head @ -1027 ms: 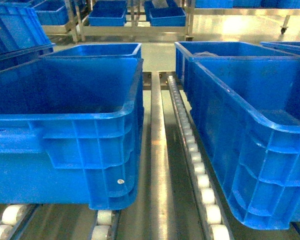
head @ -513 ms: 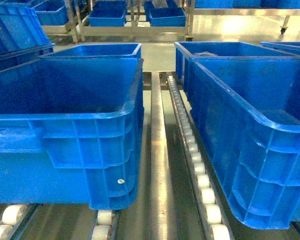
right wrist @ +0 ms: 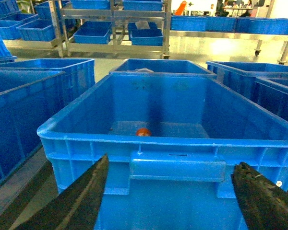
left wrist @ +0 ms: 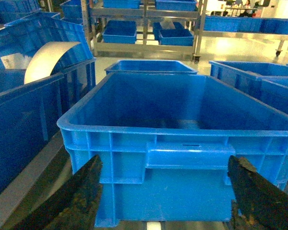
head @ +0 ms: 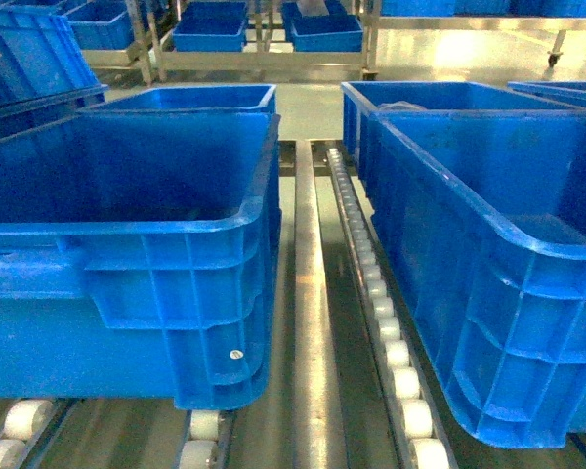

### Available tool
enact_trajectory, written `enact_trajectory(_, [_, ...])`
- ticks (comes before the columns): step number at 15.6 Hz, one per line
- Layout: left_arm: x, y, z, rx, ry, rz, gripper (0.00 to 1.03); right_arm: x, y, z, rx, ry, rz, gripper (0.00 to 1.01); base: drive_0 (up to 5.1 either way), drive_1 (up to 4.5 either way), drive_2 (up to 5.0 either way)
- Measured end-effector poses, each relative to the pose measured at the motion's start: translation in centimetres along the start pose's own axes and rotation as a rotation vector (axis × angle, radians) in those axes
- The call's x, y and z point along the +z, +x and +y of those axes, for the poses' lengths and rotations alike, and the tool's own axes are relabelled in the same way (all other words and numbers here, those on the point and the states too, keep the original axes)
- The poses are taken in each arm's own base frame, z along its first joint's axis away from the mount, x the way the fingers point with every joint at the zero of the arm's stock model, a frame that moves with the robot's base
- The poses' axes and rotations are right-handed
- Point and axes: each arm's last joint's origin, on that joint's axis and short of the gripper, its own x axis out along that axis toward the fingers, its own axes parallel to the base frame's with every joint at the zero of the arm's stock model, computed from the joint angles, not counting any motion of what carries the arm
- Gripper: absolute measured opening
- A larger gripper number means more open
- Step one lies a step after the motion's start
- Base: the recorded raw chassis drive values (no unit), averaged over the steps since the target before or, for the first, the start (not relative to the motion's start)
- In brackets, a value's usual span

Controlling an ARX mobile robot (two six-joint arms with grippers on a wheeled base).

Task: Sort blue parts and orange caps into right shelf containers

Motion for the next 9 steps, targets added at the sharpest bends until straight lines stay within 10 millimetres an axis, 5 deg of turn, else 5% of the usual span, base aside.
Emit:
enact_trajectory(2, [0.0,0.0,0.0,0.0,0.0,0.0,0.97,0.0,0.0,0.0,0.0,0.0,0.0,1.0,0.0,0.0,0.0])
enact_trajectory(9, [0.0,0.0,0.0,0.0,0.003,0.0,0.98,0.0,0.0,0.0,0.0,0.0,0.0,0.98,0.0,0.0,0.0])
